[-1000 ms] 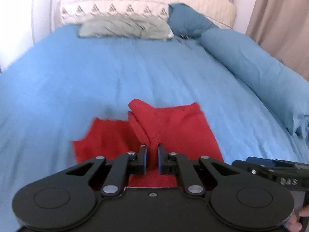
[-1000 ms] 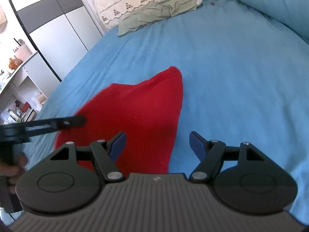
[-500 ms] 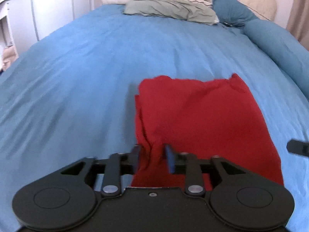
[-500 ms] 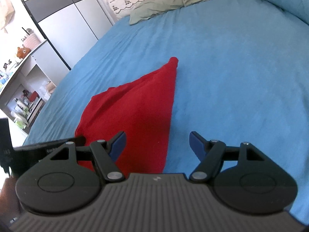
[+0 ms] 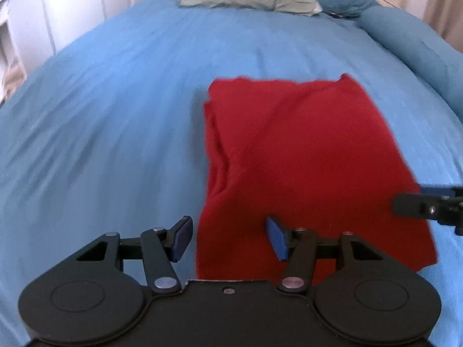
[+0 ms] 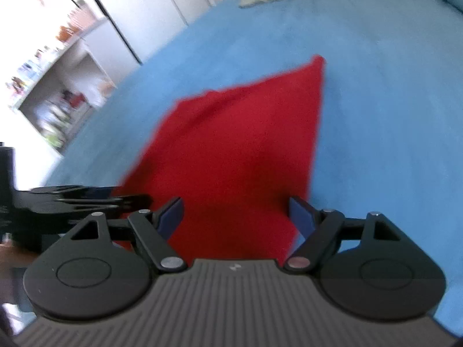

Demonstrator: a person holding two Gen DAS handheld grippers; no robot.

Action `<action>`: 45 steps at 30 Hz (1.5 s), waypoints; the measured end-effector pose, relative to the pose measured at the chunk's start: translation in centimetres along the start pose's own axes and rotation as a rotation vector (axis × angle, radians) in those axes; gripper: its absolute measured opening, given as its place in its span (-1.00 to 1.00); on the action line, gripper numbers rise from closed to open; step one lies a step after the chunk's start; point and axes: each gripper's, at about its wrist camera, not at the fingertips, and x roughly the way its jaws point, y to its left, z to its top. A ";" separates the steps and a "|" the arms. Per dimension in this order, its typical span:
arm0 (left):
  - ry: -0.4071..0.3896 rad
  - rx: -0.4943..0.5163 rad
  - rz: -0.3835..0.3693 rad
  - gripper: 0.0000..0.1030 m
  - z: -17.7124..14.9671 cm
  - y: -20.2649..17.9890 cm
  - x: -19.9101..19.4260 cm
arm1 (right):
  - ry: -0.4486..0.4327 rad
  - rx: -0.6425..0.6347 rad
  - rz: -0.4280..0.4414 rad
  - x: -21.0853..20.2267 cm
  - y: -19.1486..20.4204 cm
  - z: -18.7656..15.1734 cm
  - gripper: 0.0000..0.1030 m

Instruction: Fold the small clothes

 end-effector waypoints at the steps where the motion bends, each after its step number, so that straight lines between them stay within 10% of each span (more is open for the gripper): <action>1: 0.000 -0.025 -0.011 0.24 -0.3 0.6 0.1 | 0.027 0.014 -0.018 0.4 -0.5 -0.3 0.83; 11: -0.096 -0.135 0.002 0.64 4.2 2.0 -3.0 | -0.028 0.104 -0.009 -2.8 -2.3 0.1 0.85; 16: 0.056 -0.210 -0.204 0.65 7.8 3.9 1.6 | -0.002 0.154 0.000 -3.2 -3.9 3.2 0.98; 24: 0.153 -0.150 -0.283 0.65 8.3 3.6 5.9 | 0.114 0.261 0.053 1.3 -6.1 5.7 1.00; 30: 0.172 -0.177 -0.351 0.41 8.0 4.3 6.6 | 0.144 0.310 0.088 4.5 -5.8 5.1 1.00; 32: 0.185 -0.184 -0.373 -0.07 8.0 4.0 6.7 | 0.130 0.326 0.086 4.7 -5.7 5.0 1.00; 38: 0.145 -0.153 -0.324 -0.48 8.5 1.8 5.4 | 0.117 0.283 0.070 4.5 -4.2 5.5 -0.02; 45: 0.097 -0.151 -0.341 -0.51 8.0 -1.4 0.4 | 0.041 0.219 0.083 -0.6 -3.0 6.1 -0.13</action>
